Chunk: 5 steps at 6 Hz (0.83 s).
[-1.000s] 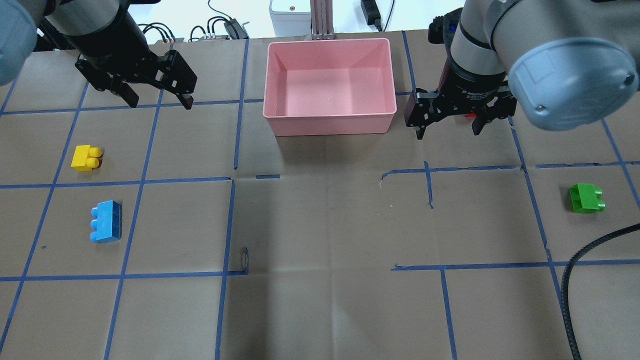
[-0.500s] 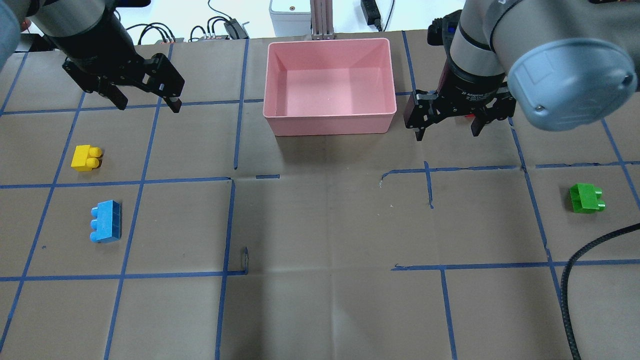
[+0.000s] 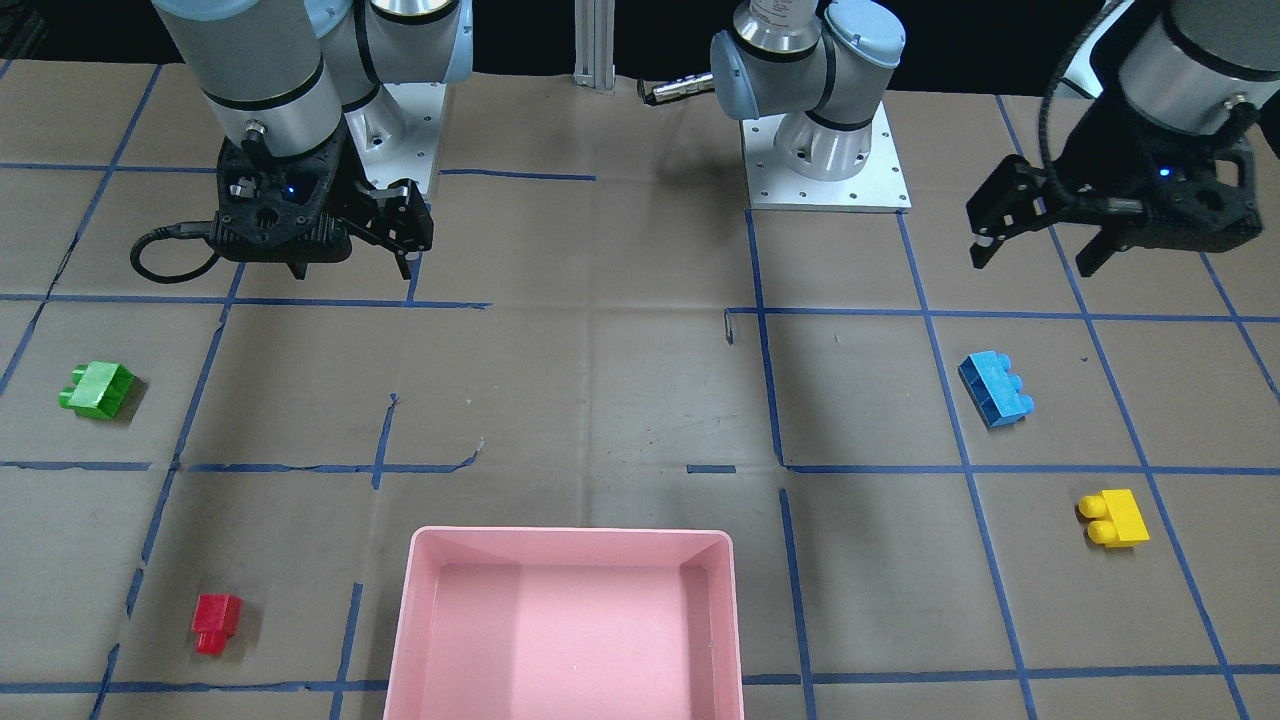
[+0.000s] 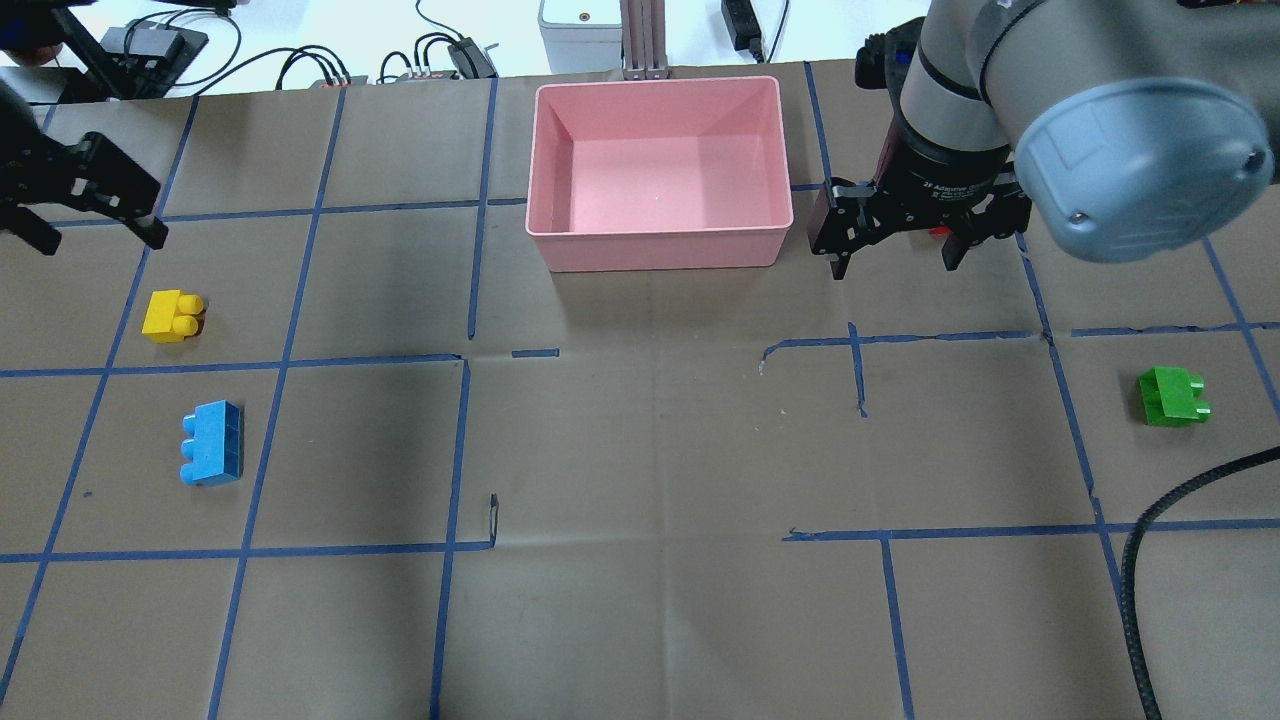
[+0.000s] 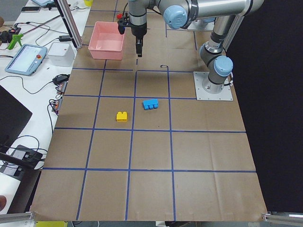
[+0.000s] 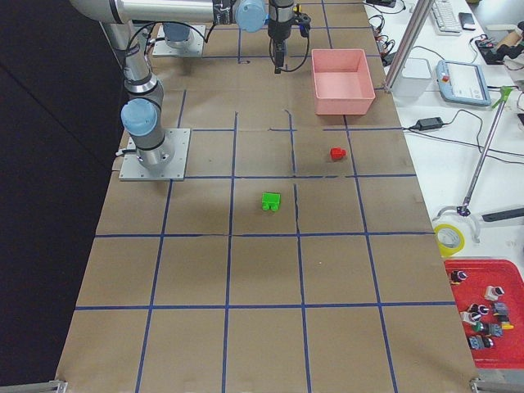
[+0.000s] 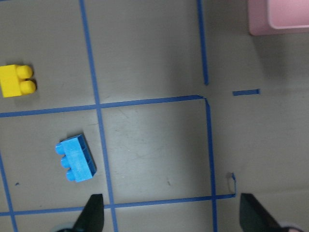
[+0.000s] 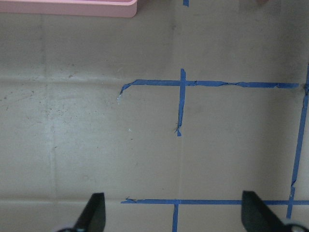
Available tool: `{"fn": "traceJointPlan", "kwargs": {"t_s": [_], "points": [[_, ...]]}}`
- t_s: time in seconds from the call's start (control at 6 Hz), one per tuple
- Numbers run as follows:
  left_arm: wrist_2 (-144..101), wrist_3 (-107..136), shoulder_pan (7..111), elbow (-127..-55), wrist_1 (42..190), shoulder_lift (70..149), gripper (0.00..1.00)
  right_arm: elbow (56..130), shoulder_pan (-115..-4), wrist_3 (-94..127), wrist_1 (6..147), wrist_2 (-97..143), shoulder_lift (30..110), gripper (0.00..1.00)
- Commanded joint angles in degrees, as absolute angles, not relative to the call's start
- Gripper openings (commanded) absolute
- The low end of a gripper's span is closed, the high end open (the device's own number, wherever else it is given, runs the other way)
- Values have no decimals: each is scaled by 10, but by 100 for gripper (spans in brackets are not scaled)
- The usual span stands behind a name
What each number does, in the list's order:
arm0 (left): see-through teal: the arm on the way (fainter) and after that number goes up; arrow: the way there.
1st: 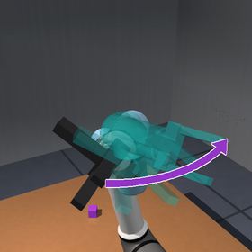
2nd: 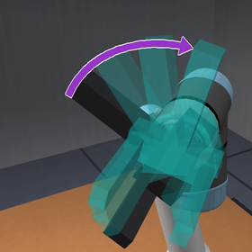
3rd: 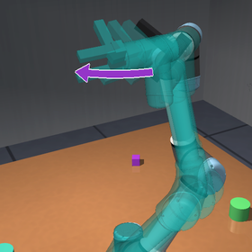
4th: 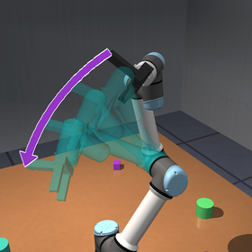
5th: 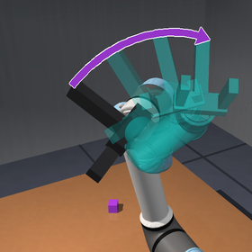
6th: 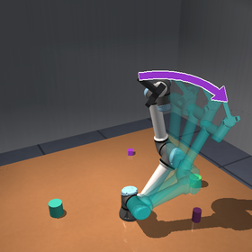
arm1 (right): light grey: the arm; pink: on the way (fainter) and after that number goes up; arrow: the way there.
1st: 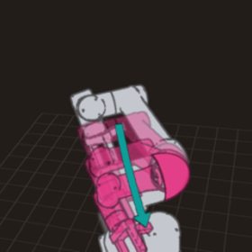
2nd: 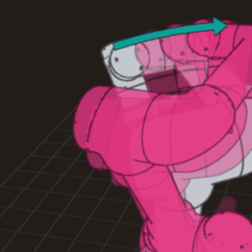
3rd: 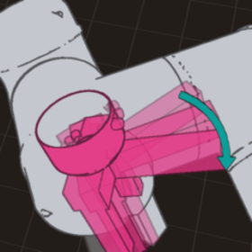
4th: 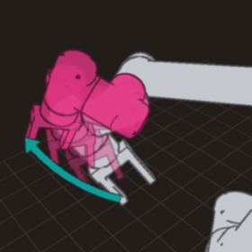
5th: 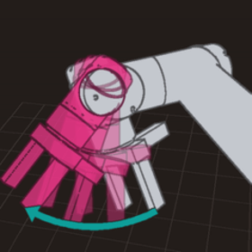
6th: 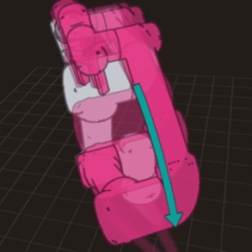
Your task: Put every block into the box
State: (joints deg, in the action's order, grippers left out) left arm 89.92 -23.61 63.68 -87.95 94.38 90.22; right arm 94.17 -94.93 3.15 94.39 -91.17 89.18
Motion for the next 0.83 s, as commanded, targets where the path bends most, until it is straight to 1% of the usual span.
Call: {"fn": "traceJointPlan", "kwargs": {"t_s": [0.0,0.33,0.5,0.67], "points": [[897,-264,531,-915,922,906,99,942,-949,36,948,-911,894,100],[896,-249,522,-925,917,923,99,943,-949,34,952,-914,893,100],[894,-247,522,-954,891,921,99,945,-944,32,952,-921,894,100],[895,-249,522,-999,829,923,99,953,-927,26,947,-947,895,100]]}}
